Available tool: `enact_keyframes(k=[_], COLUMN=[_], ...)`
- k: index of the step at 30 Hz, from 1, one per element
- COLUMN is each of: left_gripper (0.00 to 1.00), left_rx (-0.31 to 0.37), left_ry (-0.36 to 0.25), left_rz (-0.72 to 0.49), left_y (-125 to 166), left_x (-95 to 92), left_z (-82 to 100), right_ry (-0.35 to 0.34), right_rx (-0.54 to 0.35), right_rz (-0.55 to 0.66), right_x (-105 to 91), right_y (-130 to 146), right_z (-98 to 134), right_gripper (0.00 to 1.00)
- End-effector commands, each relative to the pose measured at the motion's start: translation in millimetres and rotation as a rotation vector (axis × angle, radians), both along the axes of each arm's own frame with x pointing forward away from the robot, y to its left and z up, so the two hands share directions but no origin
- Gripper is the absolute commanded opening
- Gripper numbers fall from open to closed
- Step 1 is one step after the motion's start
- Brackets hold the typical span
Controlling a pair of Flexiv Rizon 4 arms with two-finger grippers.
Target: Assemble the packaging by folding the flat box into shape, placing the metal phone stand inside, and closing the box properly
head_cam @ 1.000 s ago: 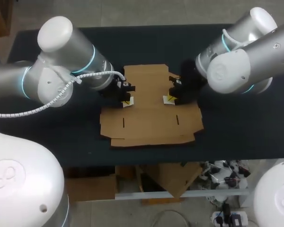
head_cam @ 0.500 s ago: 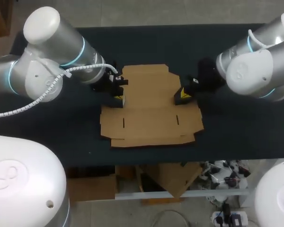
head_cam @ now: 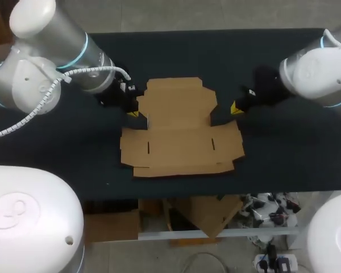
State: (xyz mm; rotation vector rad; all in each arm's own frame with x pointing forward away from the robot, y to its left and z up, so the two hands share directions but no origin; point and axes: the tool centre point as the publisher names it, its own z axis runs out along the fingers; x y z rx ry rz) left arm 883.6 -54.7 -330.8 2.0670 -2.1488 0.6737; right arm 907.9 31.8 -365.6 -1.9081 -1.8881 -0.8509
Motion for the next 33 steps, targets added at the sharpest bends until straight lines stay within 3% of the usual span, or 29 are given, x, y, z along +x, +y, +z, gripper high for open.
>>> enact_keyframes(k=[1, 15, 25, 33], left_gripper=[0.00, 0.00, 0.00, 0.00], left_rx=[-0.002, -0.053, -0.078, -0.095], left_ry=[-0.014, -0.004, 0.016, 0.040], left_rz=[0.027, 0.072, 0.083, 0.087], left_y=[17.1, 44.6, 44.6, 44.4], left_x=[-24.4, -94.8, -144.4, -167.2], left_z=[20.1, 31.0, 20.0, 4.7], right_ry=[-0.014, -0.021, -0.016, -0.025], right_rx=[0.071, 0.072, 0.072, 0.069], right_rz=[0.007, 0.004, 0.008, 0.000], right_x=[-17.9, -70.6, -121.4, -153.3], right_y=[-20.0, -37.6, -47.4, -49.2], right_z=[18.8, 31.9, 19.6, 11.6], right_gripper=[0.00, 0.00, 0.00, 0.00])
